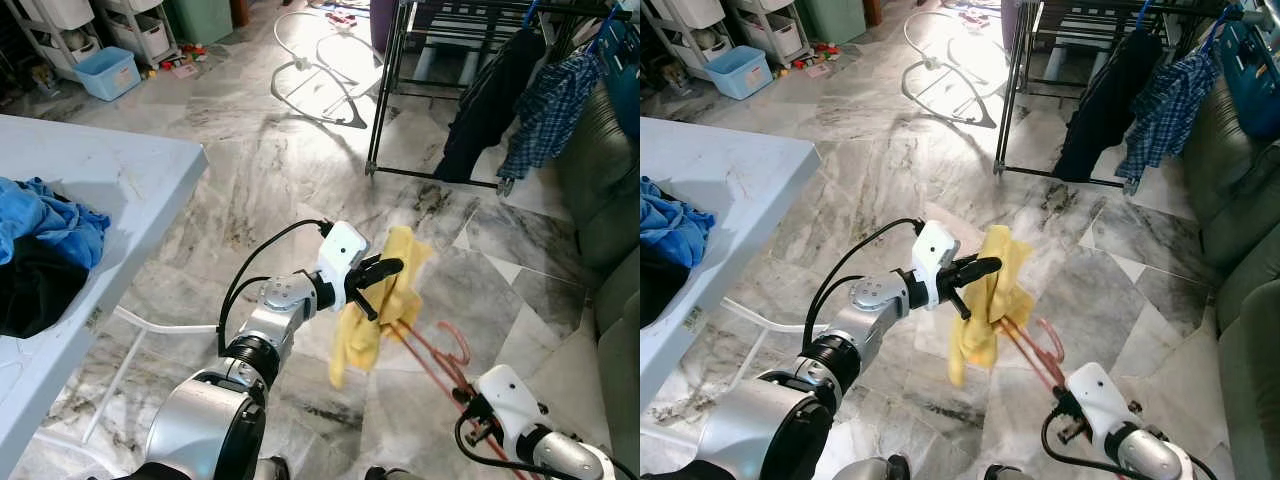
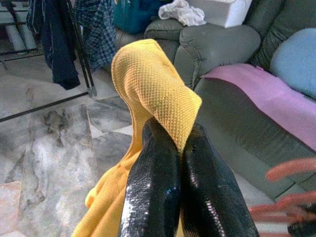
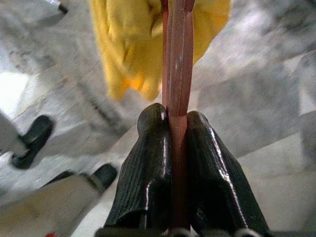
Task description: Hang hanger
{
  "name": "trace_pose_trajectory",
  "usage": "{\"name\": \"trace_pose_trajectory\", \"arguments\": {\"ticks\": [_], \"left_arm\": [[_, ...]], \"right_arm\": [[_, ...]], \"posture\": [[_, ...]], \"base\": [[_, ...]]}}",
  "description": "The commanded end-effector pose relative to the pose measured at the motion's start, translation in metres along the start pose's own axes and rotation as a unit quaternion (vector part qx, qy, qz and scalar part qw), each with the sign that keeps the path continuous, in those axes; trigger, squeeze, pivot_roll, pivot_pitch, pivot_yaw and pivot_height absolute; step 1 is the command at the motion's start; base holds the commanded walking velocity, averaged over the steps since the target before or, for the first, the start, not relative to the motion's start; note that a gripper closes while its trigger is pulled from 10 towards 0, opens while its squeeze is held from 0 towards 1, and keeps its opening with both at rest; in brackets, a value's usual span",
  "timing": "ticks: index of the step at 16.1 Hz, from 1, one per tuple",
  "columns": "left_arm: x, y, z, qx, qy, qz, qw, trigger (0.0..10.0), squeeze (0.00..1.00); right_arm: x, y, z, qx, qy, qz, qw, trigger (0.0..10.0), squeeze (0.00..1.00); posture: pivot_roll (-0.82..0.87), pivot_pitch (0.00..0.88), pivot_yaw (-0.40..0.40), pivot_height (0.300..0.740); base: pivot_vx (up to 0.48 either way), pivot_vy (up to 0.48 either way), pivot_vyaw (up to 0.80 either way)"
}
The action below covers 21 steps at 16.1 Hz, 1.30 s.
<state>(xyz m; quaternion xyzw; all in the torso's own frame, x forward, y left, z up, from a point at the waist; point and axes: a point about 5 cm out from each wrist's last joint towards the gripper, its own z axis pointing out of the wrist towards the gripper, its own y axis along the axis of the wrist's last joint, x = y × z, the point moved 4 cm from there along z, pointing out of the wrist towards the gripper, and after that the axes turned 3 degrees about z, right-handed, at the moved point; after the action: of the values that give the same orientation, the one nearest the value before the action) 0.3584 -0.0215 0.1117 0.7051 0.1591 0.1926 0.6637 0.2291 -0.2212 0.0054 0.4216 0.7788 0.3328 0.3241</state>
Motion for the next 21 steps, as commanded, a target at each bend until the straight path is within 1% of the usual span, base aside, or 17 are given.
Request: {"name": "trace_pose_trajectory", "arguments": {"ticks": [1, 4, 5, 6, 7, 8, 9, 10, 12, 14, 15, 17, 19, 21], "left_arm": [[-0.003, 0.003, 0.002, -0.002, -0.008, 0.023, 1.000, 10.0, 0.00], [-0.007, -0.001, 0.002, 0.003, -0.015, 0.022, 1.000, 10.0, 0.00], [-0.007, -0.001, 0.002, 0.004, -0.016, 0.022, 1.000, 10.0, 0.00], [-0.009, -0.001, 0.003, 0.004, -0.018, 0.024, 1.000, 10.0, 0.00], [-0.009, -0.001, 0.003, 0.004, -0.019, 0.025, 1.000, 10.0, 0.00], [-0.009, -0.001, 0.004, 0.003, -0.019, 0.026, 0.999, 10.0, 0.00], [-0.009, -0.001, 0.003, 0.003, -0.019, 0.027, 0.999, 10.0, 0.00], [-0.008, 0.000, 0.002, 0.002, -0.021, 0.030, 0.999, 10.0, 0.00], [-0.005, 0.000, 0.000, 0.003, -0.019, 0.038, 0.999, 10.0, 0.00], [-0.004, 0.001, 0.000, 0.005, -0.019, 0.046, 0.999, 10.0, 0.00], [0.001, 0.004, -0.001, 0.006, -0.012, 0.055, 0.998, 10.0, 0.00], [0.005, 0.009, -0.001, 0.003, -0.010, 0.061, 0.998, 10.0, 0.00], [0.001, 0.011, 0.000, -0.003, -0.027, 0.061, 0.998, 10.0, 0.00], [-0.010, 0.014, 0.002, -0.020, -0.068, 0.064, 0.995, 10.0, 0.00]], "right_arm": [[-0.014, 0.019, -0.002, -0.039, -0.033, -0.014, 0.999, 10.0, 0.00], [-0.021, 0.043, -0.003, -0.080, -0.044, -0.024, 0.996, 10.0, 0.00], [-0.022, 0.045, -0.003, -0.083, -0.044, -0.025, 0.995, 10.0, 0.00], [-0.017, 0.056, -0.002, -0.105, -0.028, -0.015, 0.994, 10.0, 0.00], [-0.013, 0.059, -0.002, -0.109, -0.014, -0.013, 0.994, 10.0, 0.00], [-0.005, 0.055, -0.002, -0.102, 0.010, -0.011, 0.995, 10.0, 0.00], [-0.003, 0.051, -0.002, -0.095, 0.016, -0.010, 0.995, 10.0, 0.00], [-0.001, 0.038, -0.004, -0.075, 0.024, -0.008, 0.997, 10.0, 0.00], [0.002, 0.023, -0.011, -0.052, 0.037, 0.002, 0.998, 10.0, 0.00], [0.003, 0.019, -0.014, -0.045, 0.039, 0.006, 0.998, 10.0, 0.00], [0.005, 0.011, -0.021, -0.034, 0.048, 0.016, 0.998, 10.0, 0.00], [0.013, 0.006, -0.029, -0.025, 0.072, 0.028, 0.997, 10.0, 0.00], [0.015, 0.006, -0.031, -0.025, 0.079, 0.032, 0.996, 10.0, 0.00], [0.023, 0.010, -0.033, -0.027, 0.103, 0.037, 0.994, 10.0, 0.00]], "posture": [[-0.06, 0.140, 0.045, 0.740], [-0.06, 0.134, 0.042, 0.740], [-0.06, 0.134, 0.042, 0.740], [-0.06, 0.131, 0.037, 0.740], [-0.06, 0.130, 0.036, 0.740], [-0.05, 0.129, 0.034, 0.740], [-0.05, 0.128, 0.031, 0.740], [-0.05, 0.128, 0.030, 0.740], [-0.05, 0.128, 0.030, 0.740], [-0.05, 0.127, 0.030, 0.740], [-0.05, 0.126, 0.034, 0.740], [-0.05, 0.126, 0.036, 0.740], [-0.06, 0.127, 0.039, 0.740], [-0.06, 0.130, 0.040, 0.740]], "base": [[0.000, 0.000, 0.00], [0.000, 0.000, 0.00], [0.000, 0.000, 0.00], [0.000, 0.000, 0.00], [0.000, 0.000, 0.00], [0.000, 0.000, 0.00], [0.000, 0.000, 0.00], [0.000, 0.000, 0.00], [0.000, 0.000, 0.00], [0.000, 0.000, 0.00], [0.000, 0.000, 0.00], [0.000, 0.000, 0.00], [0.000, 0.000, 0.00], [0.000, 0.000, 0.00]]}}
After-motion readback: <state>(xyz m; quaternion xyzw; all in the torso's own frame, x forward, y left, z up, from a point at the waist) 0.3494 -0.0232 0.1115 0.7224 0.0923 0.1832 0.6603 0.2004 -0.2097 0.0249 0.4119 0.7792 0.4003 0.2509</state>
